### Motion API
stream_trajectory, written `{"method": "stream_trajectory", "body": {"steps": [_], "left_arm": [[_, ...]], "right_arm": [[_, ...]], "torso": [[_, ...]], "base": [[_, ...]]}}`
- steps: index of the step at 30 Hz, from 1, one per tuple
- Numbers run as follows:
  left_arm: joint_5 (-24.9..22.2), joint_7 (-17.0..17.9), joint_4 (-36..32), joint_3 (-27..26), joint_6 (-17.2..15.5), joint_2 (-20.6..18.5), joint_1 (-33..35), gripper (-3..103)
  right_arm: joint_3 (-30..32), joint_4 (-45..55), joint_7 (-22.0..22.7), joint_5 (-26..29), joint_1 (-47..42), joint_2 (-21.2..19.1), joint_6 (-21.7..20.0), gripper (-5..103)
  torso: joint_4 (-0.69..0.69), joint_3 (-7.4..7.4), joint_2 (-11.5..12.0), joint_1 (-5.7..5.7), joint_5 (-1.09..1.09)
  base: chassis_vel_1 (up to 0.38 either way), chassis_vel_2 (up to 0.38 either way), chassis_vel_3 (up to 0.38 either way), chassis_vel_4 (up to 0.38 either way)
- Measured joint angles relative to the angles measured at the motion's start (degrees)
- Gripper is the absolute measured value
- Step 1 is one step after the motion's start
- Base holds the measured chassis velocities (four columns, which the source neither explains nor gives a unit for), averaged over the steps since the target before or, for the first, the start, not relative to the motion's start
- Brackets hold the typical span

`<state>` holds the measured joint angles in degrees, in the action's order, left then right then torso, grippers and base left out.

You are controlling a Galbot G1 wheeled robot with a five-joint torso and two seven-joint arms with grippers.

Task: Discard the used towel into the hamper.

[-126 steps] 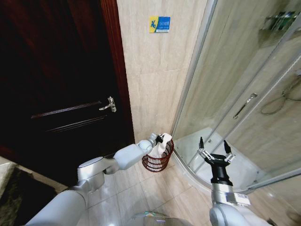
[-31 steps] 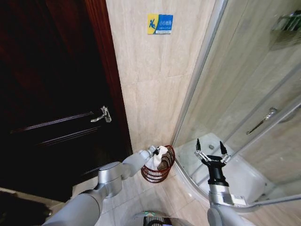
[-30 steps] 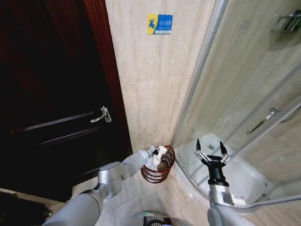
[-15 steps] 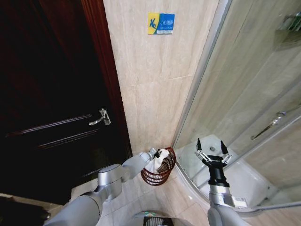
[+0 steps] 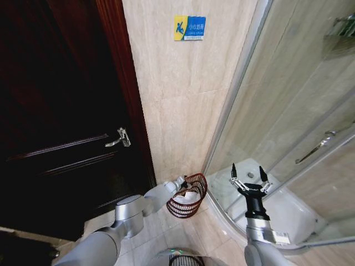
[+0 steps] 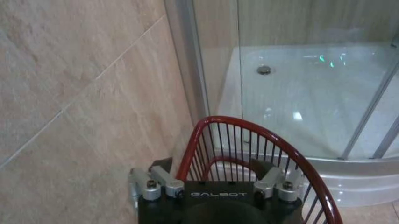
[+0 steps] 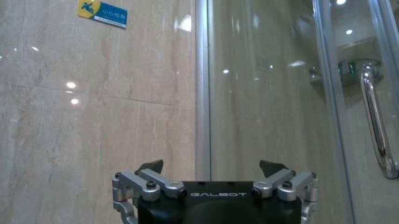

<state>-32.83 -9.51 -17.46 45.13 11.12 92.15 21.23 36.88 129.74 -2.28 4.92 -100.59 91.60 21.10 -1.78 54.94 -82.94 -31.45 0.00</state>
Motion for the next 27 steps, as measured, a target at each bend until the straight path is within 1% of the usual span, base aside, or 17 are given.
{"method": "stream_trajectory", "body": {"steps": [1,4,8,10,12,13,15,16,17,18,20,22,23,24,25,26,27], "left_arm": [[0.1,0.2,0.0,0.0,0.1,0.0,0.1,89],[0.6,0.4,-0.2,0.0,0.1,0.0,0.5,90],[0.6,0.6,-1.5,-0.1,-0.4,0.0,0.8,79],[0.2,0.8,-3.0,0.2,-1.1,0.0,0.9,81],[-1.2,1.4,-6.5,1.3,-2.6,-1.2,1.1,82],[-1.2,1.4,-6.5,1.3,-2.6,-1.2,1.1,82],[-3.3,2.4,-11.0,2.5,-4.4,-3.8,1.3,86],[-4.5,3.1,-13.9,3.0,-5.1,-5.3,1.4,88],[-4.5,3.1,-13.9,3.0,-5.1,-5.3,1.4,88],[-5.6,3.9,-16.9,3.4,-5.9,-6.9,1.6,91],[-7.3,5.0,-21.1,3.8,-7.1,-9.1,1.8,89],[-7.3,5.0,-21.1,3.8,-7.1,-9.1,1.8,89],[-8.5,5.9,-24.4,4.1,-8.0,-10.9,1.8,89],[-10.9,7.9,-30.9,4.5,-9.9,-14.5,1.8,89],[-11.8,8.7,-33.0,4.6,-10.5,-15.7,1.8,86],[-12.6,10.0,-35.8,4.5,-11.3,-17.1,2.0,88],[-12.6,10.0,-35.8,4.5,-11.3,-17.1,2.0,88]], "right_arm": [[0.0,0.0,0.0,-0.1,0.0,0.0,0.0,100],[0.1,0.0,0.1,-0.3,-0.1,0.0,0.0,100],[0.1,0.1,0.2,-0.4,-0.2,0.0,0.0,100],[0.2,0.2,0.3,-0.4,-0.2,0.0,0.0,100],[0.3,0.4,0.5,-0.2,-0.2,-0.2,-0.2,100],[0.3,0.4,0.5,-0.2,-0.2,-0.2,-0.2,100],[0.7,0.5,0.7,0.0,-0.2,-0.3,-0.4,100],[1.0,0.6,0.9,0.3,-0.2,-0.5,-0.6,100],[1.0,0.6,0.9,0.3,-0.2,-0.5,-0.6,100],[1.2,0.7,1.1,0.6,-0.2,-0.6,-0.9,100],[1.4,0.8,1.4,0.9,-0.3,-0.9,-1.2,100],[1.4,0.8,1.4,0.9,-0.3,-0.9,-1.2,100],[1.6,0.8,1.7,1.1,-0.3,-1.2,-1.3,100],[2.2,0.7,2.3,1.5,-0.5,-2.1,-1.6,100],[2.4,0.7,2.4,1.8,-0.5,-2.5,-1.7,100],[2.7,0.7,2.7,2.1,-0.6,-2.9,-1.8,100],[2.7,0.7,2.7,2.1,-0.6,-2.9,-1.8,100]], "torso": [[0.00,0.00,0.0,0.00,0.00],[0.00,0.00,0.0,0.00,0.00],[-0.01,0.00,0.0,-0.01,0.01],[-0.01,0.00,0.0,-0.01,0.01],[0.03,0.00,0.0,-0.01,-0.06],[0.03,0.00,0.0,-0.01,-0.06],[0.00,0.00,0.0,-0.01,0.04],[-0.01,0.00,0.0,-0.01,-0.01],[-0.01,0.00,0.0,-0.01,-0.01],[-0.01,0.00,0.0,0.00,-0.01],[-0.01,0.00,0.0,-0.01,-0.01],[-0.01,0.00,0.0,-0.01,-0.01],[0.00,0.00,0.0,-0.01,-0.02],[0.00,0.00,0.0,-0.01,-0.01],[0.00,0.00,0.0,-0.01,-0.02],[-0.01,0.00,0.0,-0.01,0.04],[-0.01,0.00,0.0,-0.01,0.04]], "base": [[0.000,0.000,0.000,0.000],[0.000,0.000,0.000,0.000],[0.000,0.000,0.000,0.000],[0.000,0.000,0.000,0.000],[0.000,0.000,0.000,0.000],[0.000,0.000,0.000,0.000],[0.000,0.000,0.000,0.000],[0.000,0.000,0.000,0.000],[0.000,0.000,0.000,0.000],[0.000,0.000,0.000,0.000],[0.000,0.000,0.000,0.000],[0.000,0.000,0.000,0.000],[0.000,0.000,0.000,0.000],[0.000,0.000,0.000,0.000],[0.000,0.000,0.000,0.000],[0.000,0.000,0.000,0.000],[0.000,0.000,0.000,0.000]]}}
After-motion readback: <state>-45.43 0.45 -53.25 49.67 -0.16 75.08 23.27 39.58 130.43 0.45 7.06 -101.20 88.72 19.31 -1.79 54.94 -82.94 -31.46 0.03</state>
